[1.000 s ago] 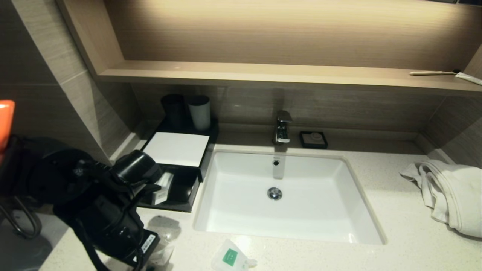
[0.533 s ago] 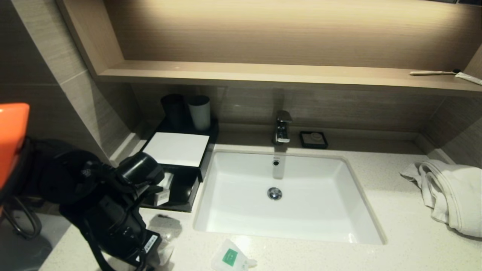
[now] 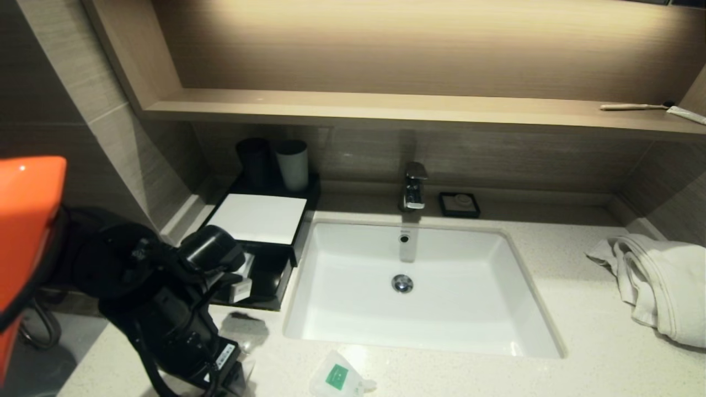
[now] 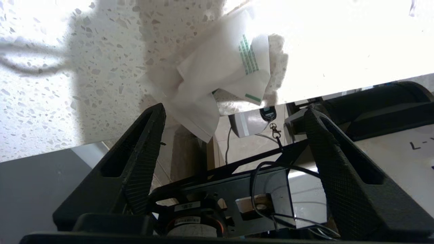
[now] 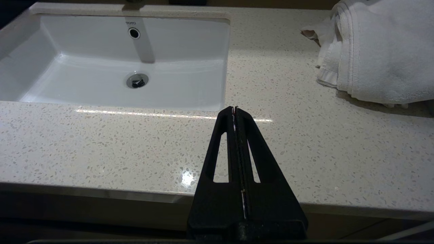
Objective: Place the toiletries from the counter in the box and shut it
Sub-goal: Pick up the bathroom toiletry
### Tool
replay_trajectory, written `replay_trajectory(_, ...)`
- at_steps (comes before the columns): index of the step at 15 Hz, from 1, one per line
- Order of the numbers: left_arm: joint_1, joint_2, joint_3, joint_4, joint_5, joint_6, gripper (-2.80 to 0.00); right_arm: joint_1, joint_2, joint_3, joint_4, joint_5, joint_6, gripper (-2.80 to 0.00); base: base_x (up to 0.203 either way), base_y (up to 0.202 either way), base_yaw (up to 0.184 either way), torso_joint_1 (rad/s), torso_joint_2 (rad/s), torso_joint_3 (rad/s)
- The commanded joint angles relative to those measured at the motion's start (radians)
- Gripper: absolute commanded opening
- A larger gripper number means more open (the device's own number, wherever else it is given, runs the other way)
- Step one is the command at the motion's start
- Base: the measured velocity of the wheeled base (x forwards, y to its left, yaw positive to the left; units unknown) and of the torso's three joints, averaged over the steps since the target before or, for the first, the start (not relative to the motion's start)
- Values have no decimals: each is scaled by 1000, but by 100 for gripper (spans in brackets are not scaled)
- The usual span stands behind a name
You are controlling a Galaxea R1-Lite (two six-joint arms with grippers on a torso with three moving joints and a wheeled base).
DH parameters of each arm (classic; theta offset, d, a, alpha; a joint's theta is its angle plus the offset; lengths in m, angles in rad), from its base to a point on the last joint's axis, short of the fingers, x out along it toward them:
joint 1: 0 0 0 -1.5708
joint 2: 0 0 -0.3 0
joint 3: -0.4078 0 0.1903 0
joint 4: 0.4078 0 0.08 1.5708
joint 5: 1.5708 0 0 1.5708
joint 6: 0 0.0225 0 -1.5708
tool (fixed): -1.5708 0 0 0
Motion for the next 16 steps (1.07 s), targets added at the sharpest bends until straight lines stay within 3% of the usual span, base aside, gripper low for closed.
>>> replay_trajectory(1, 3, 20, 1, 0, 0, -1, 0, 0, 0, 0, 0, 0, 0, -280, 0, 0, 0, 0, 0, 0)
replay_trajectory(5, 10, 62, 1, -13, 49, -5, 0, 0, 0, 0, 0, 0, 0, -280, 0, 0, 0, 0, 0, 0)
replay_trajectory(16, 21, 80, 24, -39, 51, -9, 0, 0, 0, 0, 0, 0, 0, -280, 0, 0, 0, 0, 0, 0)
